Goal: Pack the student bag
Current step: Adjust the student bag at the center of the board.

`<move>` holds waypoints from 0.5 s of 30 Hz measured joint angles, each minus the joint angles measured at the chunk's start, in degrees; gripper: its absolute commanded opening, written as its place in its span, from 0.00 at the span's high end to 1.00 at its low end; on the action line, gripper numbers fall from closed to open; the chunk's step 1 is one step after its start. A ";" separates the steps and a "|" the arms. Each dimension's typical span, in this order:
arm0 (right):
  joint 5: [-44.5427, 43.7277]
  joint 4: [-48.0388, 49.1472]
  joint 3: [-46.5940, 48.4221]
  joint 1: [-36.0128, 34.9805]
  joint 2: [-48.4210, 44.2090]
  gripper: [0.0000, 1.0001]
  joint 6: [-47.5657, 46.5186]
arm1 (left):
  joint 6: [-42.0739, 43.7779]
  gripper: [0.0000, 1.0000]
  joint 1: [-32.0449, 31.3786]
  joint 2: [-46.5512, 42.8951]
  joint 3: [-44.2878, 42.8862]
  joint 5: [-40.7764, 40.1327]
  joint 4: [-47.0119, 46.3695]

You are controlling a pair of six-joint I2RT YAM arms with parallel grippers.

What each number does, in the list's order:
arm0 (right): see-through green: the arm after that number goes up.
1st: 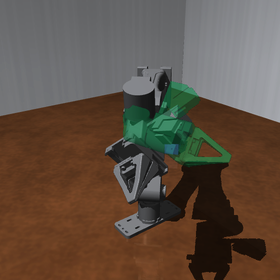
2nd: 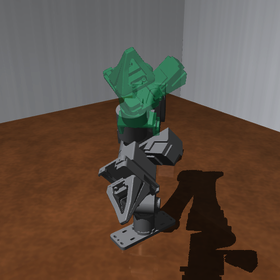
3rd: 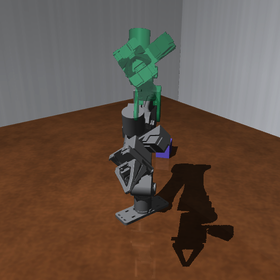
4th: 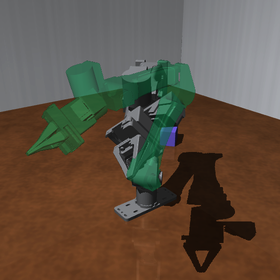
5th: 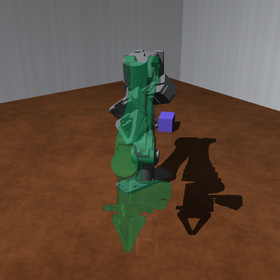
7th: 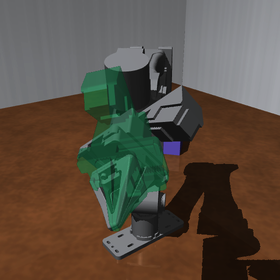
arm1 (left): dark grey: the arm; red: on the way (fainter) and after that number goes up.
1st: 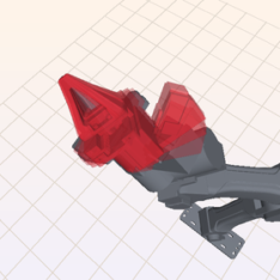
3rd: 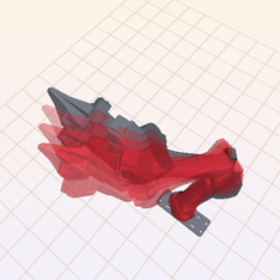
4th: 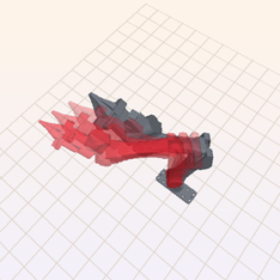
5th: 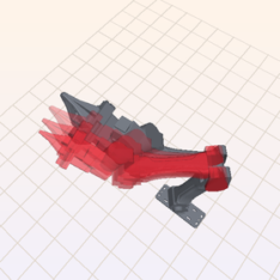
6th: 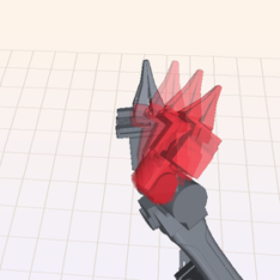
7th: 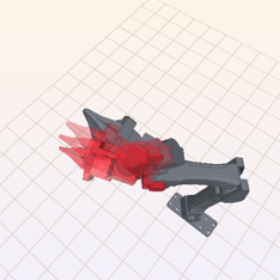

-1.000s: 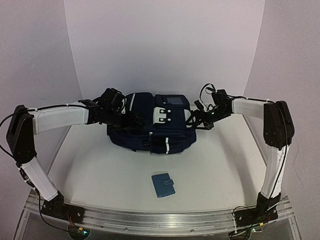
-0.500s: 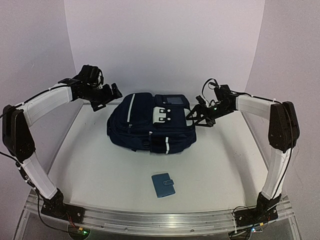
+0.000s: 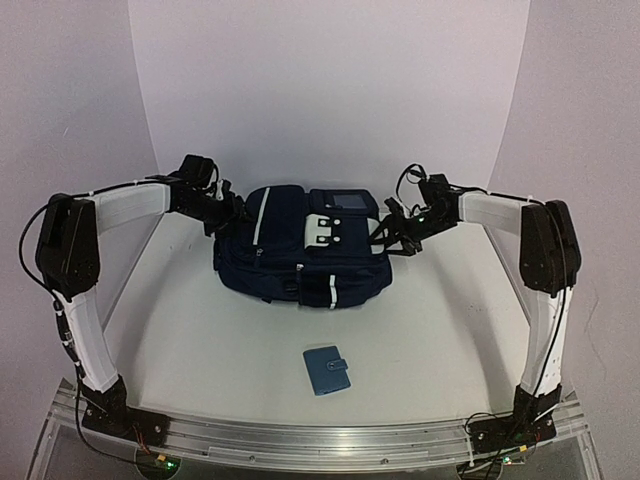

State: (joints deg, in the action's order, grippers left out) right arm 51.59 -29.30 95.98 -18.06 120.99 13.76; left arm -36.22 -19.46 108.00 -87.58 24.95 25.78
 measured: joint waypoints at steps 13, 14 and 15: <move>-0.87 0.13 -12.19 -3.31 -8.51 0.92 -0.69 | -4.58 0.98 -5.81 -15.15 12.38 -9.78 0.64; -0.59 0.00 -13.51 -3.46 -9.51 0.95 -0.76 | -5.40 0.91 -6.69 -16.89 13.63 -10.61 1.83; -0.21 -0.09 -14.90 -3.67 -10.55 0.98 -0.82 | -6.05 0.79 -7.61 -18.29 14.45 -11.74 3.21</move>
State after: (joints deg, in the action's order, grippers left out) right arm 51.38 -29.39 81.08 -21.73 110.44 12.93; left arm -42.27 -27.07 89.70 -73.13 13.21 28.99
